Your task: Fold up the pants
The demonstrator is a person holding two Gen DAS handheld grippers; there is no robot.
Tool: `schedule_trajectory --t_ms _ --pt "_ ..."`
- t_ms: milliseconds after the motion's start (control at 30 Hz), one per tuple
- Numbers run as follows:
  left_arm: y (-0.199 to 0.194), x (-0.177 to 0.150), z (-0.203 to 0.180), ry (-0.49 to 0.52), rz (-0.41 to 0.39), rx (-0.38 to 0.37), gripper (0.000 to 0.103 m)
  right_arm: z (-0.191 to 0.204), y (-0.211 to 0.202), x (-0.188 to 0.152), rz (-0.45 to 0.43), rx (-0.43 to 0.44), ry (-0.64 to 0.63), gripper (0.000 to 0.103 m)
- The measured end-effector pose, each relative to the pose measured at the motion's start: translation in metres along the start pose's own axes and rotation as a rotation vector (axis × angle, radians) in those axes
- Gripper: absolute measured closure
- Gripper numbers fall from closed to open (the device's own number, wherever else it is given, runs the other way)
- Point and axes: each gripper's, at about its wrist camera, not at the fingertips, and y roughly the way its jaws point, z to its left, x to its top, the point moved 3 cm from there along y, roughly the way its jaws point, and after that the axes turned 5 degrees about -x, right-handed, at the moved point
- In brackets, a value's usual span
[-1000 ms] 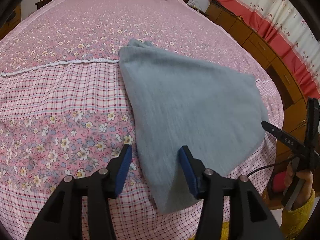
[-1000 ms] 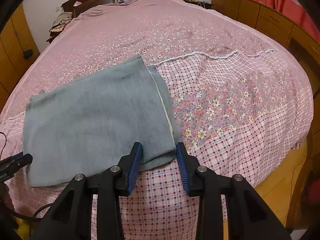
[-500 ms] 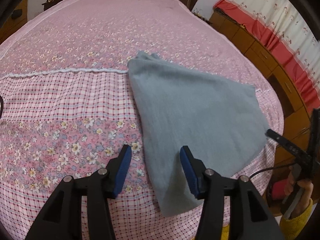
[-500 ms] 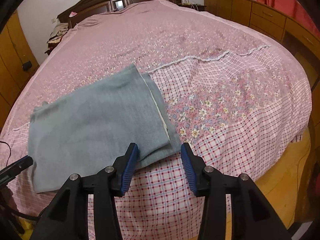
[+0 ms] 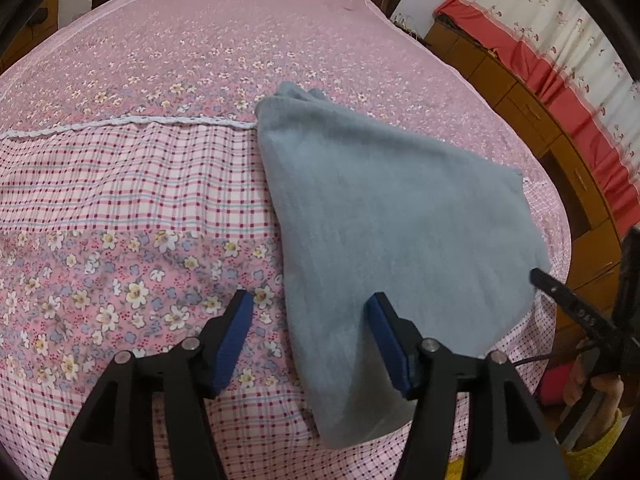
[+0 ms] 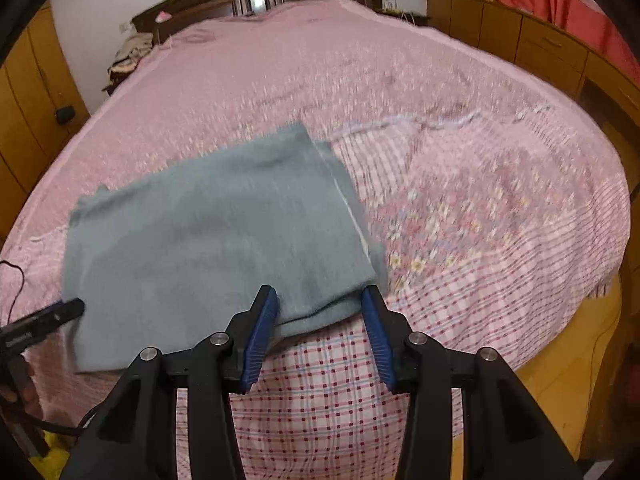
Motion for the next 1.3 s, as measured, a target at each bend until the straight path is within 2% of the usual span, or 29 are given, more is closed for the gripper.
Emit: schedule_trajectory --t_ms 167,400,500,567,633,733,800,867,1033,1167,1300 --pt "0.007 -0.006 -0.01 0.009 -0.013 -0.031 0.041 -0.007 0.005 -0.001 0.008 0.037 0.037 0.057" --pt "0.022 0.003 -0.021 0.011 -0.027 -0.048 0.042 -0.006 0.005 -0.001 0.004 0.025 0.034 0.057" --pt "0.023 0.003 -0.029 0.026 -0.036 -0.054 0.059 -0.006 0.005 0.0 0.004 0.024 0.037 0.057" --pt "0.018 0.003 -0.034 0.026 -0.051 -0.072 0.078 -0.006 0.003 0.0 0.005 0.021 0.041 0.057" --pt "0.012 0.004 -0.036 0.018 -0.074 -0.095 0.081 -0.006 -0.002 0.002 0.0 0.017 0.042 0.057" --pt "0.008 0.004 -0.04 0.013 -0.103 -0.135 0.081 -0.005 -0.011 0.004 -0.018 0.008 0.034 0.057" --pt "0.015 0.004 -0.04 0.014 -0.09 -0.127 0.081 -0.005 -0.015 0.005 -0.027 0.006 0.032 0.057" --pt "0.031 0.003 -0.035 -0.007 -0.052 -0.116 0.074 -0.003 -0.019 0.007 -0.035 0.01 0.031 0.057" --pt "0.039 -0.003 -0.035 -0.002 -0.049 -0.123 0.073 0.001 -0.023 0.006 -0.041 0.015 0.017 0.057" --pt "0.028 0.001 -0.029 -0.01 -0.063 -0.157 0.082 0.002 -0.027 0.004 -0.048 0.019 0.024 0.057" --pt "0.012 0.005 -0.033 -0.015 -0.089 -0.206 0.085 0.0 -0.033 0.004 -0.06 0.02 0.029 0.057"
